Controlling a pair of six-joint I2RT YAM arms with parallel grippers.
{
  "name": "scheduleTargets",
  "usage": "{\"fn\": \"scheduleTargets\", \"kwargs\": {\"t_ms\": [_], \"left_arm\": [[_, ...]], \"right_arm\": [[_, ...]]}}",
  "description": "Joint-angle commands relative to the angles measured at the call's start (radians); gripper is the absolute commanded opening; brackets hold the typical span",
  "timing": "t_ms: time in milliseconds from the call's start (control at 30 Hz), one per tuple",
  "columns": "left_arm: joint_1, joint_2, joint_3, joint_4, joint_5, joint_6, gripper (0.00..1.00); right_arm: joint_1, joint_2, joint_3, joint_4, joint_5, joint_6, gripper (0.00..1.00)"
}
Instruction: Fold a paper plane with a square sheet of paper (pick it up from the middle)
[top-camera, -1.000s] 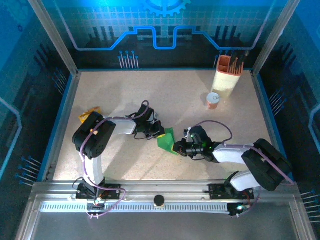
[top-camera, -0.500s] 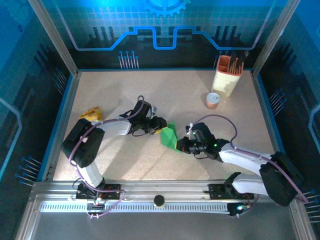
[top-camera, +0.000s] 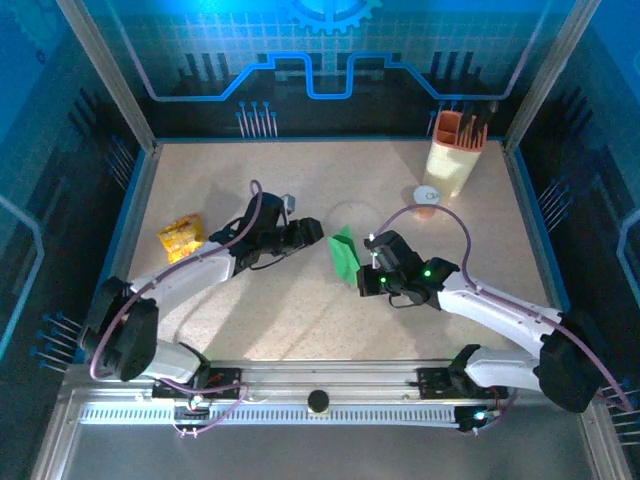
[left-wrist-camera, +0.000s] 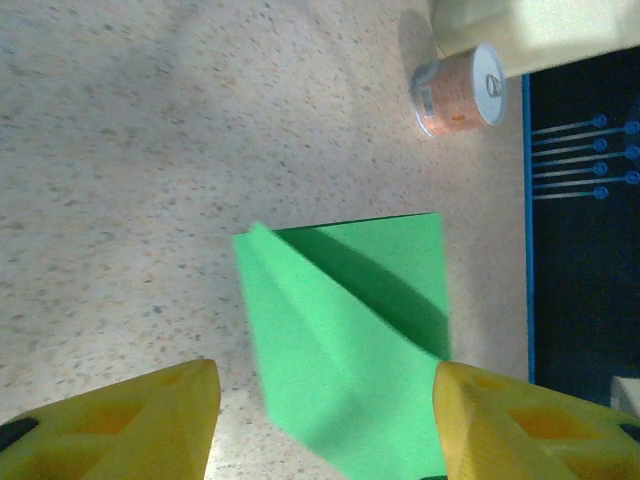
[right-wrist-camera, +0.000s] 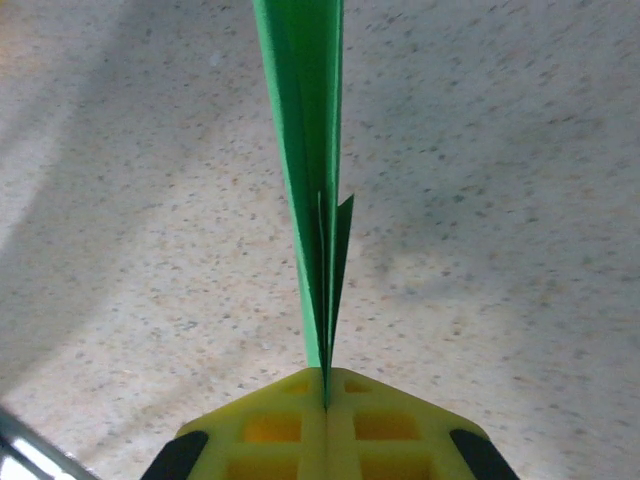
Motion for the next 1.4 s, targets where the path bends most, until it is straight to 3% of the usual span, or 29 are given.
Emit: {"fn": "scheduleTargets", "kwargs": {"t_ms": [0, 233, 500, 667, 900, 1067, 1233, 1300, 1367], "left_arm": [[0.001, -0.049, -0.044, -0.057, -0.099, -0.014, 0.6], [0.008, -0.063, -0.033, -0.075, -0.142, -0.041, 0.61], [0.041, -0.129, -0.007, -0.237, -0.183, -0.056, 0.64], [0.097, -0.216, -0.099, -0.229, -0.178, -0.115, 0.69], [0.132, -0.265, -0.117, -0.258, -0.208, -0.113, 0.72], [0.146, -0.271, -0.119, -0.28, -0.214, -0.104, 0.73], [0.154, -0.279, -0.139, -0.27, -0.209, -0.112, 0.75], [0.154, -0.274, -0.142, -0.265, -0.197, -0.114, 0.75], [0.153, -0.268, -0.143, -0.259, -0.183, -0.113, 0.75]], "right_arm": [[0.031, -0.009, 0.078, -0.164, 0.171, -0.069, 0.04], [0.053, -0.041, 0.15, -0.274, 0.354, -0.167, 0.05], [0.083, 0.019, 0.178, -0.371, 0.579, -0.196, 0.05], [0.112, 0.139, 0.213, -0.417, 0.672, -0.186, 0.04], [0.181, 0.398, 0.298, -0.425, 0.693, -0.189, 0.07], [0.243, 0.522, 0.344, -0.385, 0.55, -0.195, 0.11], [0.221, 0.46, 0.274, -0.166, 0.192, -0.195, 0.25], [0.179, 0.412, 0.224, -0.075, 0.057, -0.179, 0.4], [0.126, 0.368, 0.181, -0.006, -0.067, -0.157, 0.42]]}}
